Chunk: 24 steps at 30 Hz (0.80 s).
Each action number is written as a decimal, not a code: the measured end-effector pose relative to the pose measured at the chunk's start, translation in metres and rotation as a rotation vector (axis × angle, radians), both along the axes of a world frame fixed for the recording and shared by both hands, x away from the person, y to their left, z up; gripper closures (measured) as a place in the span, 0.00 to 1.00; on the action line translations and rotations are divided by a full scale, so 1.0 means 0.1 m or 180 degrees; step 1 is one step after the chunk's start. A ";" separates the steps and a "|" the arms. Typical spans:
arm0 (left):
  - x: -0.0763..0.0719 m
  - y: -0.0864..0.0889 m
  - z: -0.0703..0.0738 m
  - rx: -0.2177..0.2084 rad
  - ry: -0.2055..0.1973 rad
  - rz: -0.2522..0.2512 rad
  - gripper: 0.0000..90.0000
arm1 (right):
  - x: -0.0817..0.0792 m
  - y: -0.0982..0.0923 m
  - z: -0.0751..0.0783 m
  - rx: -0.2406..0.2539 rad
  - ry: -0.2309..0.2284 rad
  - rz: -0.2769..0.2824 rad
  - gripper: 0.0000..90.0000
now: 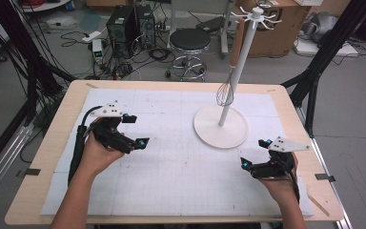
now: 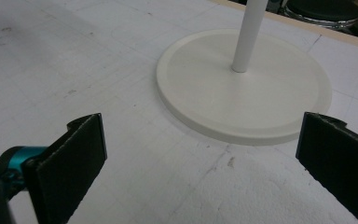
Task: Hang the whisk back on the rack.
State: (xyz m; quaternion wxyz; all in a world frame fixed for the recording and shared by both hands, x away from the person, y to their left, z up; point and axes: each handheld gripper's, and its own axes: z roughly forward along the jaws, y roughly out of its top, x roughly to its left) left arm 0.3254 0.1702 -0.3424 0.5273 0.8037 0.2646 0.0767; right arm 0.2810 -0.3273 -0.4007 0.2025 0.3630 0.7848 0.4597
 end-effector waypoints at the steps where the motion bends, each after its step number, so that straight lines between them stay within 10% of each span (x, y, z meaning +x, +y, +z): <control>1: -0.03 0.02 -0.04 -0.0026 0.0016 0.0033 0.02 | 0.00 0.00 0.00 -0.0011 -0.0010 0.0008 0.01; 14: -0.38 0.13 -0.39 -0.0260 0.0046 -0.0078 0.02 | 0.01 0.02 -0.01 -0.0023 -0.0004 0.0013 0.01; 24: -0.42 0.22 -0.38 -0.0294 0.0006 0.0032 0.02 | 0.01 0.01 -0.02 0.0036 0.0020 0.0046 0.01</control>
